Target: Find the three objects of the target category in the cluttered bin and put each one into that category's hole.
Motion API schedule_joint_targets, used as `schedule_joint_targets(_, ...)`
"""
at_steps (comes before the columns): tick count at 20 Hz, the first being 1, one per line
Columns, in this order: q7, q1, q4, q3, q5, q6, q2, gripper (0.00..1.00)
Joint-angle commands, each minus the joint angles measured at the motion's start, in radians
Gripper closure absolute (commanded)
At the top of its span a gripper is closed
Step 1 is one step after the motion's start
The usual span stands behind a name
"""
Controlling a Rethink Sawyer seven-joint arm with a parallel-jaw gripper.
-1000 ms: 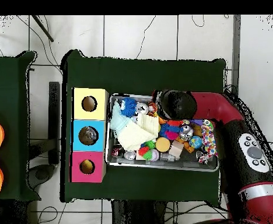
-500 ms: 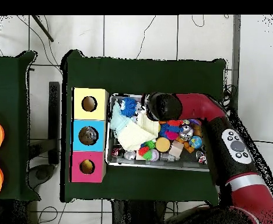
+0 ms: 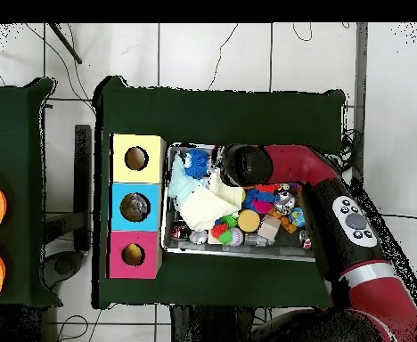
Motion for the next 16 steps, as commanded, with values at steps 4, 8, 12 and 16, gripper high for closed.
schedule_joint_targets(4, -0.064, -0.008, 0.033, -0.026, -0.050, -0.041, 0.010, 0.00)
schedule_joint_targets(8, -0.075, -0.008, 0.018, -0.023, -0.047, -0.025, 0.013, 0.00)
schedule_joint_targets(12, -0.059, -0.013, 0.055, -0.028, -0.049, -0.039, -0.008, 0.00)
schedule_joint_targets(16, -0.056, -0.011, 0.058, -0.031, -0.050, -0.039, -0.012, 0.00)
